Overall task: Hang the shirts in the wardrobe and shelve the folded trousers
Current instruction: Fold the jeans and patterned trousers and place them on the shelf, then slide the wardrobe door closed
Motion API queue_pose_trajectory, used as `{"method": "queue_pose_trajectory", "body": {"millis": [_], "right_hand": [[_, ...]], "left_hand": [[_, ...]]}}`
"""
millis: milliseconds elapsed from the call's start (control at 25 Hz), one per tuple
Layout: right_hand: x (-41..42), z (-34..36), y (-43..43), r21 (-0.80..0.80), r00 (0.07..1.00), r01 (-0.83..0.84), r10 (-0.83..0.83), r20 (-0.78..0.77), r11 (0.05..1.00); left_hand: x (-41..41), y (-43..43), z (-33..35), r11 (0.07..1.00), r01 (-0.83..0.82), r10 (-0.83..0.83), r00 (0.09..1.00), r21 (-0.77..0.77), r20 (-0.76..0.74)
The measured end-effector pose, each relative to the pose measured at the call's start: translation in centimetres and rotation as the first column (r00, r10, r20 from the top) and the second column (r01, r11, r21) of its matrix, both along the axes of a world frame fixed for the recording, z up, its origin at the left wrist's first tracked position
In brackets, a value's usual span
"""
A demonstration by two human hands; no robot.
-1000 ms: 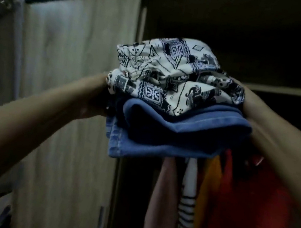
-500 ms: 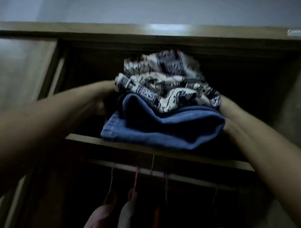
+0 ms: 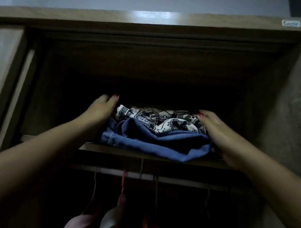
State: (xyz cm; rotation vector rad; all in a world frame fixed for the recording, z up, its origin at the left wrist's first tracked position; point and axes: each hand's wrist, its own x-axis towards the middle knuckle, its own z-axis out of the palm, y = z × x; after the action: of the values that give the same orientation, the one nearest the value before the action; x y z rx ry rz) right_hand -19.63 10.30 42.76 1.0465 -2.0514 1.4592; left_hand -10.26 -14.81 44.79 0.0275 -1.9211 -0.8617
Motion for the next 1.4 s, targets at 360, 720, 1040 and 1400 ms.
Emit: {"method": "queue_pose_trajectory", "body": {"millis": [360,720,1040,1400], "right_hand": [[-0.6,-0.8,-2.2,0.434,0.931,0.287,-0.142,-0.336,0.854],[-0.2,-0.8,-2.3,0.503,0.941,0.307,-0.178,-0.288,0.808],[2.7,-6.0,-3.5,-0.014,0.612,0.627,-0.504,-0.61,0.779],[14.0,-28.9,-21.6,0.432,0.553,0.003,0.358,-0.752,0.902]], "left_hand": [[-2.3,-0.5,-2.0,0.874,-0.014,0.224,0.898,-0.485,0.378],[-2.9,-1.9,-2.4,0.916,0.08,0.104,0.9,-0.394,0.423],[5.3,-4.9,-8.8,0.811,-0.114,0.197,0.977,-0.574,0.085],[17.7,-16.5,-25.6,0.779,-0.515,0.499,0.855,-0.359,-0.143]]}}
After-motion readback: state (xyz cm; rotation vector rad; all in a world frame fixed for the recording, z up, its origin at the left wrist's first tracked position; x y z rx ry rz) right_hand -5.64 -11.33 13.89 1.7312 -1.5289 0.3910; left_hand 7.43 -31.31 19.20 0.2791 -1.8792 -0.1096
